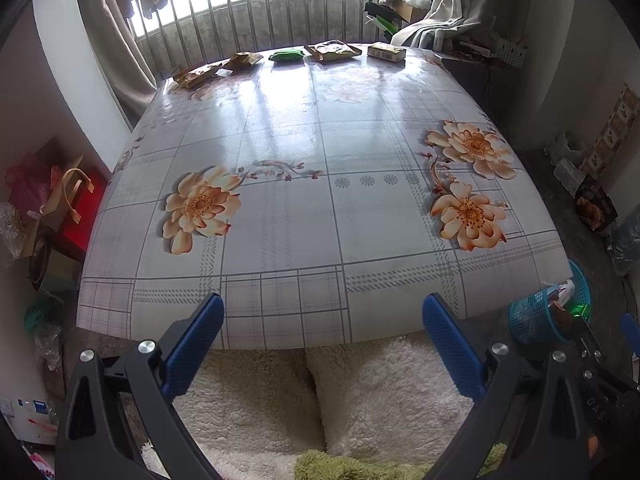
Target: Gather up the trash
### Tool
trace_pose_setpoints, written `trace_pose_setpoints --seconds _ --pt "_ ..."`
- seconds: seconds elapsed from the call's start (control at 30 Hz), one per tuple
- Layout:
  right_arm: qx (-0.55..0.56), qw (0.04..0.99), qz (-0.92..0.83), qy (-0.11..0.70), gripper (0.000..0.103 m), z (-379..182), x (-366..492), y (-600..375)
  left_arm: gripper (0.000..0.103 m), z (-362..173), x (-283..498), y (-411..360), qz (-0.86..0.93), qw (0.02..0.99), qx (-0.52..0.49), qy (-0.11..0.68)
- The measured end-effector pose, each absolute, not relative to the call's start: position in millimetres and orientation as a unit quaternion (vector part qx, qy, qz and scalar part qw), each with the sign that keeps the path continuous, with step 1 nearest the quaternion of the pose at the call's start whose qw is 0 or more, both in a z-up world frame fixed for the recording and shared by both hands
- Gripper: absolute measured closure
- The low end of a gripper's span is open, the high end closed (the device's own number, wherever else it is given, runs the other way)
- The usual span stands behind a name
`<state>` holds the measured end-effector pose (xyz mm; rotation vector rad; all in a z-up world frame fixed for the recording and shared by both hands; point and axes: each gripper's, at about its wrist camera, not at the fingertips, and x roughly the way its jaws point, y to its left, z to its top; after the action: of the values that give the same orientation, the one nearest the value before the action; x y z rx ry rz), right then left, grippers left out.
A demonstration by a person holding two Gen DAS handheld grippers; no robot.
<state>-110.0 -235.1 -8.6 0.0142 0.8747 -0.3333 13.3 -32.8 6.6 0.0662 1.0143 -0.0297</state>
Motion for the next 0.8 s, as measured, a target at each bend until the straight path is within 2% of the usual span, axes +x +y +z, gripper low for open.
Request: trace_pose_setpoints --seconds 0.8 --pt "0.009 0.891 -0.161 0.424 0.008 -8.9 -109.9 -233.4 0.006 7.8 12.2 -33.2 -0.013 0.873 0.032 0.486"
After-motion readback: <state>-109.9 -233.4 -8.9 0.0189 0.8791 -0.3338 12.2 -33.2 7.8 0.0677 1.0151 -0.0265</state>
